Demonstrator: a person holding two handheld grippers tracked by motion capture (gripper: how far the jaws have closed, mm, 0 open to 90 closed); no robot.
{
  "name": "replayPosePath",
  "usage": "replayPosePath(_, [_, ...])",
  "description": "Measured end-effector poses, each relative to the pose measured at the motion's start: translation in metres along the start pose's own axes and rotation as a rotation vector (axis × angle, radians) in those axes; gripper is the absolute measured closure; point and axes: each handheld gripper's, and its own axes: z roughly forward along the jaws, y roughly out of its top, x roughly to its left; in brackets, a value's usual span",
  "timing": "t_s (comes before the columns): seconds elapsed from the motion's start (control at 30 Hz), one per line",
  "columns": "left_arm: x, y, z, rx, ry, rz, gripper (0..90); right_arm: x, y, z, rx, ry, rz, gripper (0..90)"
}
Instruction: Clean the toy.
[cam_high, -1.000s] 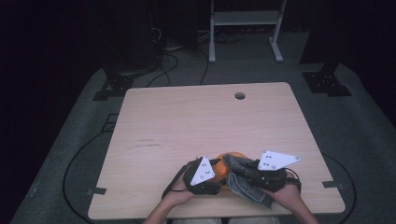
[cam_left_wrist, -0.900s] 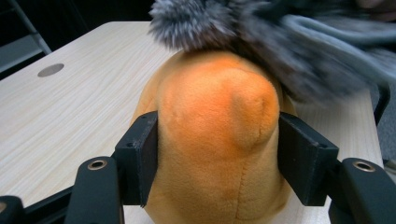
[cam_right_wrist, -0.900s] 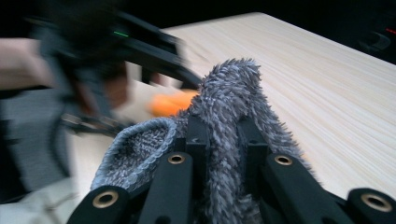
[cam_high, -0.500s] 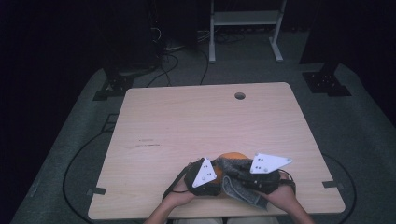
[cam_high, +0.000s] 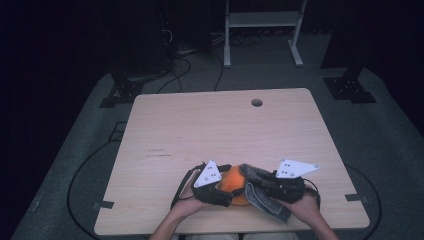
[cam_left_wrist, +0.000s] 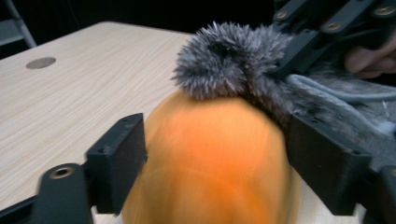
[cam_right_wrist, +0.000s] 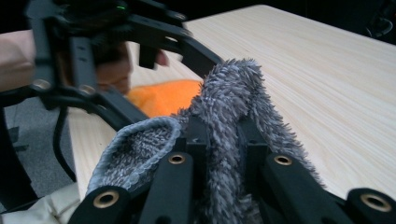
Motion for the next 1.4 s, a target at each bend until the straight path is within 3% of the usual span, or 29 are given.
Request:
replayPosePath(0.1, [0.001, -0.004, 0.000, 0.008, -0.006, -0.010, 30.4, 0.000, 0.001, 0.001, 0.013, -0.023, -0.018, 77.9])
replayPosePath(0.27, [0.007, -0.010, -0.005, 0.026, 0.002, -0.038, 34.3, -0.028, -0.022, -0.013, 0.046, -0.062, 0.095, 77.9])
replayPosePath(0.37, [0.009, -0.011, -0.008, 0.029, 0.001, -0.052, 34.4, -0.035, -0.028, -0.018, 0.077, -0.065, 0.135, 77.9])
replayPosePath(0.53, [0.011, -0.011, -0.007, 0.027, -0.006, -0.059, 34.6, -0.021, -0.011, -0.019, -0.025, 0.006, 0.106, 77.9])
replayPosePath(0.63, [0.013, -0.013, -0.009, 0.033, -0.008, -0.064, 34.6, -0.018, -0.012, -0.010, 0.013, 0.010, 0.075, 77.8])
replayPosePath(0.7, [0.013, -0.014, -0.010, 0.031, -0.005, -0.069, 34.6, -0.024, -0.020, -0.008, 0.020, 0.006, 0.099, 77.9])
replayPosePath(0.77, [0.014, -0.014, -0.010, 0.033, -0.007, -0.069, 34.6, -0.032, -0.025, -0.012, 0.052, -0.030, 0.120, 77.8])
replayPosePath(0.87, [0.013, -0.014, -0.009, 0.031, -0.007, -0.074, 34.6, -0.039, -0.032, -0.013, 0.102, -0.050, 0.142, 77.8])
replayPosePath(0.97, [0.014, -0.015, -0.010, 0.030, -0.007, -0.082, 34.5, -0.040, -0.027, -0.013, 0.080, -0.042, 0.144, 77.8])
replayPosePath(1.1, [0.015, -0.015, -0.009, 0.029, -0.017, -0.084, 34.6, -0.032, -0.014, -0.015, 0.002, 0.001, 0.139, 77.8])
replayPosePath(1.2, [0.016, -0.015, -0.008, 0.030, -0.025, -0.089, 34.5, -0.026, -0.013, -0.007, 0.030, -0.005, 0.110, 77.8])
replayPosePath(1.27, [0.016, -0.013, -0.009, 0.021, -0.055, -0.111, 32.4, -0.027, -0.018, -0.005, 0.031, 0.003, 0.121, 77.8])
replayPosePath(1.33, [0.018, -0.007, -0.012, 0.014, -0.127, -0.174, 23.4, -0.027, -0.019, -0.008, 0.042, 0.015, 0.113, 77.9])
replayPosePath(1.37, [0.018, -0.007, -0.012, 0.014, -0.127, -0.174, 17.7, -0.025, -0.019, -0.008, 0.053, 0.016, 0.093, 77.9])
replayPosePath(1.4, [0.021, 0.001, -0.013, 0.014, -0.139, -0.222, 15.1, -0.023, -0.020, -0.009, 0.064, 0.020, 0.079, 77.9])
